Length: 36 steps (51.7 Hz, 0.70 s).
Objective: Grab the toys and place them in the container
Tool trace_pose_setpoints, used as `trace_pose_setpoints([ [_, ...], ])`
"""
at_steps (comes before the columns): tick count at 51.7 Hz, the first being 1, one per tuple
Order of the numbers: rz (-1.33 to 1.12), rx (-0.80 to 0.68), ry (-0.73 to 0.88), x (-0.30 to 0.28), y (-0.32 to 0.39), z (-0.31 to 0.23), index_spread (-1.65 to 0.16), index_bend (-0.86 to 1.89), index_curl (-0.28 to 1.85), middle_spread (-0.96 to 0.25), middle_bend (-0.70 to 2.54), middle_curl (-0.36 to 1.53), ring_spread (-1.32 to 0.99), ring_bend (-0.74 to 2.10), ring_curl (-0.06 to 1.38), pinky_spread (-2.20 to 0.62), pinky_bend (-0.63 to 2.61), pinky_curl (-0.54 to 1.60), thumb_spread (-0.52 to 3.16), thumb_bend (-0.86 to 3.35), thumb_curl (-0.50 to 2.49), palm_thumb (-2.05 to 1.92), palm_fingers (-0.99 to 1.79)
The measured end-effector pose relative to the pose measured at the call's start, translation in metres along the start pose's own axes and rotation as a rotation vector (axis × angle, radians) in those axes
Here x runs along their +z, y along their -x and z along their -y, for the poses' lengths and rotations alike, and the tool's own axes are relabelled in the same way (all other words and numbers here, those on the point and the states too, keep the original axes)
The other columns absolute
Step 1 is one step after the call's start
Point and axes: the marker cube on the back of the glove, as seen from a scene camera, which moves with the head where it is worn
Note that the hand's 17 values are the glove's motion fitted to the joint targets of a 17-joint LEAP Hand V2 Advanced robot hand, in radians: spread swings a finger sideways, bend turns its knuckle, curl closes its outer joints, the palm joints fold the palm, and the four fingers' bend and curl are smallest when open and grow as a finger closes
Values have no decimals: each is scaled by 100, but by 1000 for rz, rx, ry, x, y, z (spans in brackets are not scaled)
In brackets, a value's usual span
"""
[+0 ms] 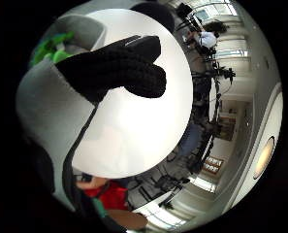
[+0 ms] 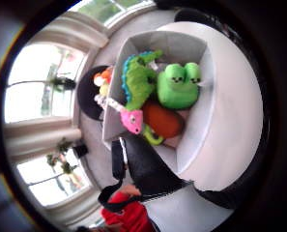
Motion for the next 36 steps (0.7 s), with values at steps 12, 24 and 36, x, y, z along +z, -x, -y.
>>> trace_pose_setpoints([
  [12, -28, 366, 12, 69, -79, -53, -38, 13, 32, -7, 13, 28, 4, 26, 23, 10, 137, 39, 101, -9, 37, -11, -22],
  [24, -18, 447, 46, 98, -111, -84, -38, 14, 30, -7, 12, 25, 5, 18, 23, 13, 132, 36, 99, -9, 30, -11, -19],
  [36, 26, 467, 68, 113, -126, -111, -38, 15, 28, -7, 12, 23, 4, 16, 22, 13, 127, 34, 96, -9, 25, -12, -19],
])
